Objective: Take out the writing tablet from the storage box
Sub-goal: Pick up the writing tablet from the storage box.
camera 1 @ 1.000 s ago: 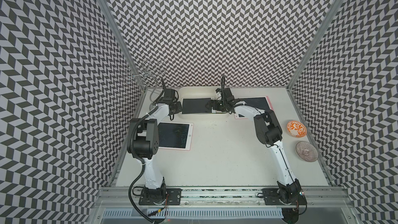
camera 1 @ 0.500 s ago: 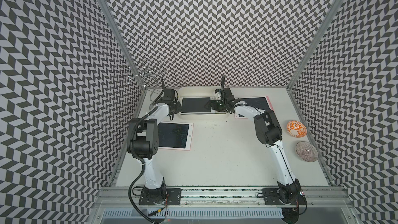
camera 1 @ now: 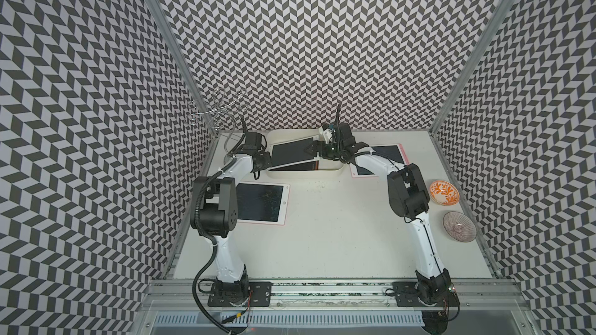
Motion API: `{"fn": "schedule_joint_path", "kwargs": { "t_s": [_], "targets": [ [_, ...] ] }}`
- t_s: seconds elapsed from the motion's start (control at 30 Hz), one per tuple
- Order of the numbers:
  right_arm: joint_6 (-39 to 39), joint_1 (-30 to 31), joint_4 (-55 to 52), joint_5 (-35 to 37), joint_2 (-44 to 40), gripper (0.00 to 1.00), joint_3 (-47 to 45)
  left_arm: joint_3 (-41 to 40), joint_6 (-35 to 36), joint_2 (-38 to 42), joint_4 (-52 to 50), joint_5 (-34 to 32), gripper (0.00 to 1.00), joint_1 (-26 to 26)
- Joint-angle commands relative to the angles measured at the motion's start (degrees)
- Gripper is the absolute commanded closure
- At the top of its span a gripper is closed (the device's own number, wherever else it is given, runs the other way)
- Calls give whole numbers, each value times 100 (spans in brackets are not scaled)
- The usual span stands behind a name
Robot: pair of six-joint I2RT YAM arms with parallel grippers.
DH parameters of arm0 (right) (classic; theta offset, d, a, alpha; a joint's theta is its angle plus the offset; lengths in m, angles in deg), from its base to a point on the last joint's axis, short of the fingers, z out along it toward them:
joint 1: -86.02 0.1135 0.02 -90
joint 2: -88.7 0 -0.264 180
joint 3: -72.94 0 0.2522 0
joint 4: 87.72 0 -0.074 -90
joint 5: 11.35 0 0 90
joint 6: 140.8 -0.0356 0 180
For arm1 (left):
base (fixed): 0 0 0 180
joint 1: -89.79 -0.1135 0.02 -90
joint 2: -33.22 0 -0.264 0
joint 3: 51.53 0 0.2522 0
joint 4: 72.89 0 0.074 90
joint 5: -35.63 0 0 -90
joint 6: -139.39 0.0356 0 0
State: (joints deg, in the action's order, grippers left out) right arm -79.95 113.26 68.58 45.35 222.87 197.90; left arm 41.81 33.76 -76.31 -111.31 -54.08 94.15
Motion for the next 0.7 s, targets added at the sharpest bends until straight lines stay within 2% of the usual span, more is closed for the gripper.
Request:
{"fn": "schedule_joint_path", "kwargs": {
  "t_s": [0.0, 0.37, 0.5, 0.67],
  "targets": [
    [-80, 2, 537, -248, -352, 15, -57, 155, 58, -80, -29, 216, 100, 63],
    [-161, -70, 304, -31, -275, 18, -73, 165, 54, -79, -45, 205, 100, 50],
    [-258, -83, 264, 28, -251, 27, -98, 178, 57, -82, -56, 203, 100, 44],
    [-444, -81, 362, -44, -242, 49, -183, 189, 59, -77, -65, 208, 100, 36]
  ]
}}
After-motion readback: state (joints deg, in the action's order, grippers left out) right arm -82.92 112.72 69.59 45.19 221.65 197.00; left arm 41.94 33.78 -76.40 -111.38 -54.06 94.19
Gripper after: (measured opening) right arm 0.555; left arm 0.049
